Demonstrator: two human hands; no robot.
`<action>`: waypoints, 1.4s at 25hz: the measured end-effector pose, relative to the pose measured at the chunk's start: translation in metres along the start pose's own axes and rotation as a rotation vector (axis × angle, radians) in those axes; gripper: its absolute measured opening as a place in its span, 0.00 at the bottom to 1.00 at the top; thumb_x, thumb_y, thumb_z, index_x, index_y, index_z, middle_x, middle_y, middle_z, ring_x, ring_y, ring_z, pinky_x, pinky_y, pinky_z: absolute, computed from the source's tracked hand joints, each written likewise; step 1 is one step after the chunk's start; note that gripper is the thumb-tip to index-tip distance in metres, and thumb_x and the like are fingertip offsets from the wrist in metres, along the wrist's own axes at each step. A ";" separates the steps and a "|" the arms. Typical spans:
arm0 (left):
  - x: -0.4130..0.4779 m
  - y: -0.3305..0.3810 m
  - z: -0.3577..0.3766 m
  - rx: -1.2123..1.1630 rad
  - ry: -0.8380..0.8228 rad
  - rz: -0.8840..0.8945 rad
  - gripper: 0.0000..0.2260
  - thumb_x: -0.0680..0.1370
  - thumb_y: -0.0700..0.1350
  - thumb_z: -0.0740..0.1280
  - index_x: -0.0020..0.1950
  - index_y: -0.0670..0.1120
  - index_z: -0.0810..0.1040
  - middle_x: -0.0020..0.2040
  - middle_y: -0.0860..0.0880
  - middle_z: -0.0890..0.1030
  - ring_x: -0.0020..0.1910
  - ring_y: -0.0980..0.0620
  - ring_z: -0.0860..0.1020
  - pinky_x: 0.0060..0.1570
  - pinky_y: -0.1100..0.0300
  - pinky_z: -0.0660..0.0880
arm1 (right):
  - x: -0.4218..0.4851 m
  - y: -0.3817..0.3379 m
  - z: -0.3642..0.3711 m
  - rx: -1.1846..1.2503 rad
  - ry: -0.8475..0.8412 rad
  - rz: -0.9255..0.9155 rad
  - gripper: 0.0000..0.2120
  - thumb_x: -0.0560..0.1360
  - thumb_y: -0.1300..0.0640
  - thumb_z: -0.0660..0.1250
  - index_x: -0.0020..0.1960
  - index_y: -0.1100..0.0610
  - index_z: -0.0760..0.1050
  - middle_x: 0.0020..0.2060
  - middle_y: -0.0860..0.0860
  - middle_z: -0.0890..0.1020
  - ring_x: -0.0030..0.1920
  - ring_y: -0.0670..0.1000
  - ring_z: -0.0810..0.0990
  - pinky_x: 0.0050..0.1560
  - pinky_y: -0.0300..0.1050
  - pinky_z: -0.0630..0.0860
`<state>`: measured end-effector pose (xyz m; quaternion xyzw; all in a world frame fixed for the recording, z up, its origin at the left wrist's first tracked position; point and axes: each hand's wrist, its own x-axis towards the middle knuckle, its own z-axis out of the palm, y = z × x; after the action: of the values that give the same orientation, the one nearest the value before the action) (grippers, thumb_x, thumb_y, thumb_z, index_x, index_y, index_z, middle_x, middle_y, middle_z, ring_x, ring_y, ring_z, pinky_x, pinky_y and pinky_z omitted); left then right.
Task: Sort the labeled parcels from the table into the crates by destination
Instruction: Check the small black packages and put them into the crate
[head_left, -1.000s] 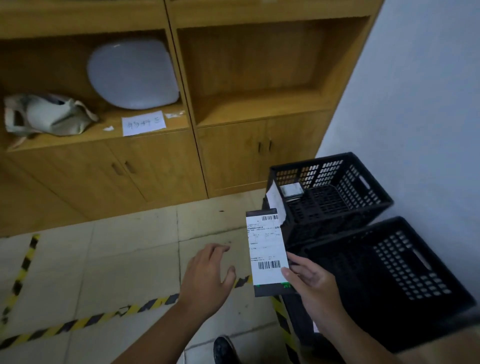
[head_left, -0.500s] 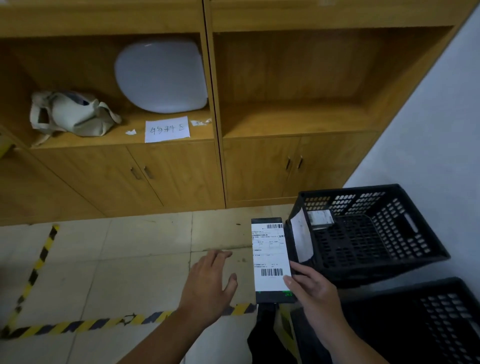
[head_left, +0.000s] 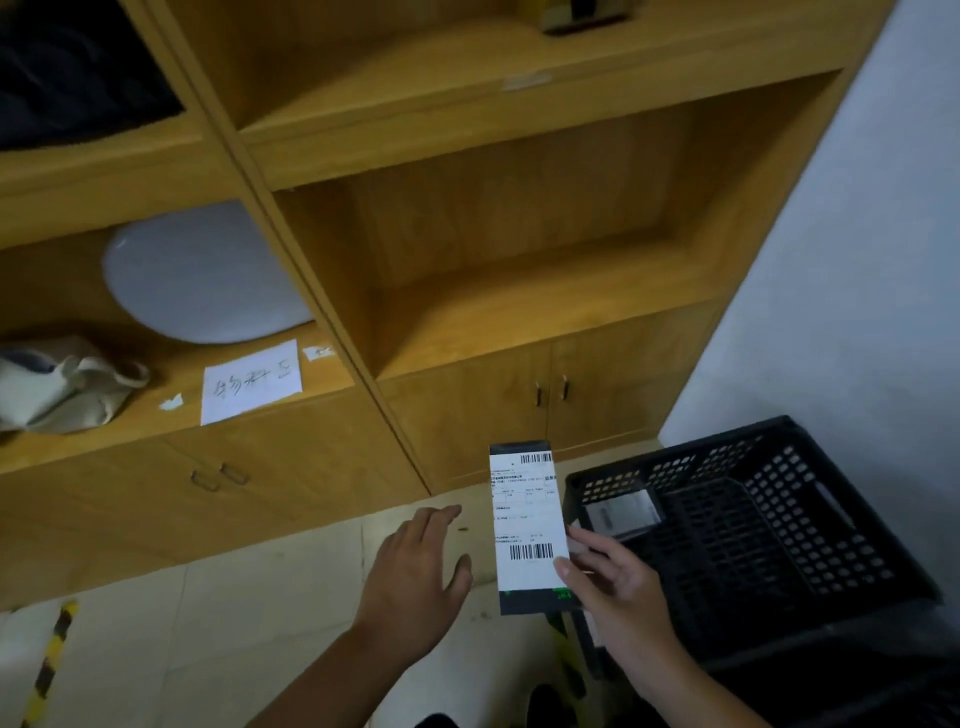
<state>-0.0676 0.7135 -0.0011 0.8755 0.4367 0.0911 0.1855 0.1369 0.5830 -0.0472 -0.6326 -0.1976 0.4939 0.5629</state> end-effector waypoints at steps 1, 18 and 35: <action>0.016 0.004 0.000 0.001 -0.011 0.028 0.23 0.78 0.51 0.68 0.72 0.49 0.71 0.63 0.52 0.77 0.60 0.51 0.77 0.60 0.57 0.73 | 0.007 -0.006 -0.004 0.012 0.020 0.008 0.20 0.74 0.59 0.76 0.64 0.50 0.79 0.51 0.49 0.88 0.53 0.49 0.86 0.54 0.53 0.84; 0.326 0.068 0.068 -0.046 -0.469 0.681 0.22 0.78 0.56 0.61 0.71 0.55 0.69 0.63 0.58 0.73 0.58 0.56 0.75 0.54 0.58 0.74 | 0.106 -0.048 -0.020 0.260 0.811 0.044 0.17 0.75 0.63 0.74 0.62 0.54 0.78 0.44 0.52 0.88 0.47 0.48 0.87 0.44 0.35 0.82; 0.366 0.050 0.232 0.119 -0.796 0.767 0.20 0.80 0.54 0.64 0.71 0.58 0.67 0.65 0.61 0.71 0.63 0.57 0.72 0.61 0.60 0.70 | 0.199 0.123 -0.053 0.356 1.104 0.406 0.17 0.78 0.60 0.71 0.66 0.55 0.75 0.49 0.50 0.86 0.48 0.47 0.86 0.50 0.46 0.84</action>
<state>0.2639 0.9214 -0.1936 0.9476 -0.0124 -0.2105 0.2398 0.2305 0.6812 -0.2452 -0.7162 0.3332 0.2160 0.5739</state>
